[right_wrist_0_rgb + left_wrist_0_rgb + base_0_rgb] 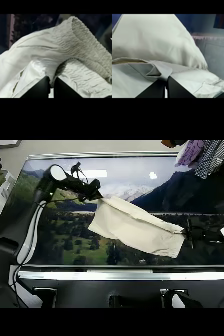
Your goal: Fold the clothes and pants, and hang the long-sleeved shirts on hangers.
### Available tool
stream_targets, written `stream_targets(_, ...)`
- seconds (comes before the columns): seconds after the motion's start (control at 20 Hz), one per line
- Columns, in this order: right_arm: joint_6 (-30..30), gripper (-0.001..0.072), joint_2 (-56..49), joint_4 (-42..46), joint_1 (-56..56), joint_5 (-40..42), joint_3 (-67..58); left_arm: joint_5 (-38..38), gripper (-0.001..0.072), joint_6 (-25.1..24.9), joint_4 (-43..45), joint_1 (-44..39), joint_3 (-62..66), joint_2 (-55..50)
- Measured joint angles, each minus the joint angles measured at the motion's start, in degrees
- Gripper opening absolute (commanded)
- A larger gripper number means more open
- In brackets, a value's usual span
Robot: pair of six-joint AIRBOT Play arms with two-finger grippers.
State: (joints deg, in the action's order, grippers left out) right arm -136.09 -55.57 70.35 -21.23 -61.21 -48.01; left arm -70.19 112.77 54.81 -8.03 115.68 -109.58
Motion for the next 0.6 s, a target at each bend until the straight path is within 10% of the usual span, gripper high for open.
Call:
stream_targets(0.25, -0.1, 0.0033, -5.9, 0.6, 0.0, 5.6, 0.0, 6.8, 0.0062, -0.1, -1.8, -0.9, 0.0, -4.4)
stream_targets(0.4, -0.1, 0.0067, -9.4, 0.2, 0.0, 9.3, 0.0, 10.6, 0.0366, -0.2, -2.2, -1.1, 0.0, -6.3)
stream_targets(0.5, 1.3, 0.0195, -11.5, -0.8, 0.0, 11.7, 0.0, 11.9, 0.0533, -0.4, -2.2, -1.1, 0.0, -7.1)
stream_targets(0.6, 3.1, 0.045, -12.9, -1.8, 0.0, 13.8, 0.0, 12.6, 0.0544, -0.8, -2.2, -0.8, 0.0, -7.4)
